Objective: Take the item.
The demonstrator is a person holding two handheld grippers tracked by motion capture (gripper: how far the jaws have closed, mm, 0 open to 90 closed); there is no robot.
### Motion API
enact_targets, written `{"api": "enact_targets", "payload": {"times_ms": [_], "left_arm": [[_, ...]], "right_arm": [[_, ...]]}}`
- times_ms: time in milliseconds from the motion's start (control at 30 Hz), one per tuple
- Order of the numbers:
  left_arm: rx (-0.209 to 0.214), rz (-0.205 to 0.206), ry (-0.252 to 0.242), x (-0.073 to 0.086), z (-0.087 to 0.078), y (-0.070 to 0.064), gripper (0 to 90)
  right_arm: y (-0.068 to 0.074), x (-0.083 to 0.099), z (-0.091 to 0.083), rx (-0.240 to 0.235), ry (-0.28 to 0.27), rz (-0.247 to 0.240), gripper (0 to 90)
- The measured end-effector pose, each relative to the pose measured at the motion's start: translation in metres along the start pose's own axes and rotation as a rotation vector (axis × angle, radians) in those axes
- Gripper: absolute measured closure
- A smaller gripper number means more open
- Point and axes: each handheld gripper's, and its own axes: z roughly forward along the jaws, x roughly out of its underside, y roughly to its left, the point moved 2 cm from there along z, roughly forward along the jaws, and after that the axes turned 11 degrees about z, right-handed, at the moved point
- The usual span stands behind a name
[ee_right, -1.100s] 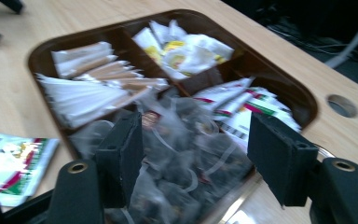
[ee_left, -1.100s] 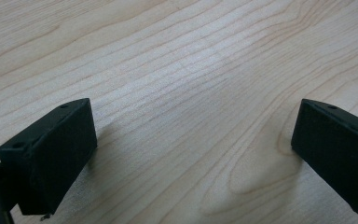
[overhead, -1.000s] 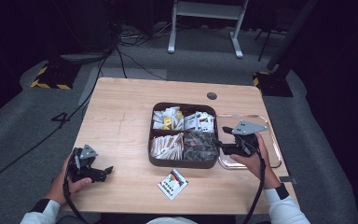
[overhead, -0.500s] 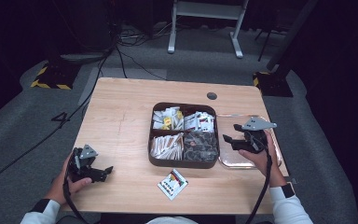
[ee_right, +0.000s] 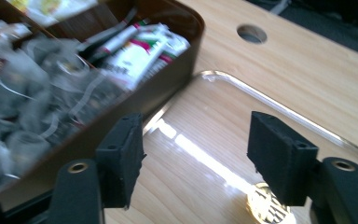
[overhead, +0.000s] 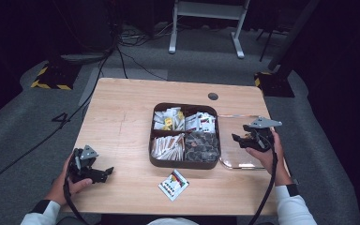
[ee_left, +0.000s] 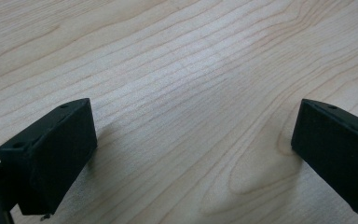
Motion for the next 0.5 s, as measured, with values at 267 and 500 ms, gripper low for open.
{"api": "enact_targets", "payload": {"times_ms": [267,500], "left_arm": [[0.0,0.001,0.001,0.0,0.0,0.0,0.3],[-0.002,-0.001,-0.001,0.0,0.0,0.0,0.4]], "right_arm": [[-0.027,0.02,0.014,0.06,0.058,0.043,38.9],[-0.039,0.028,0.02,0.079,0.089,0.075,38.6]]}}
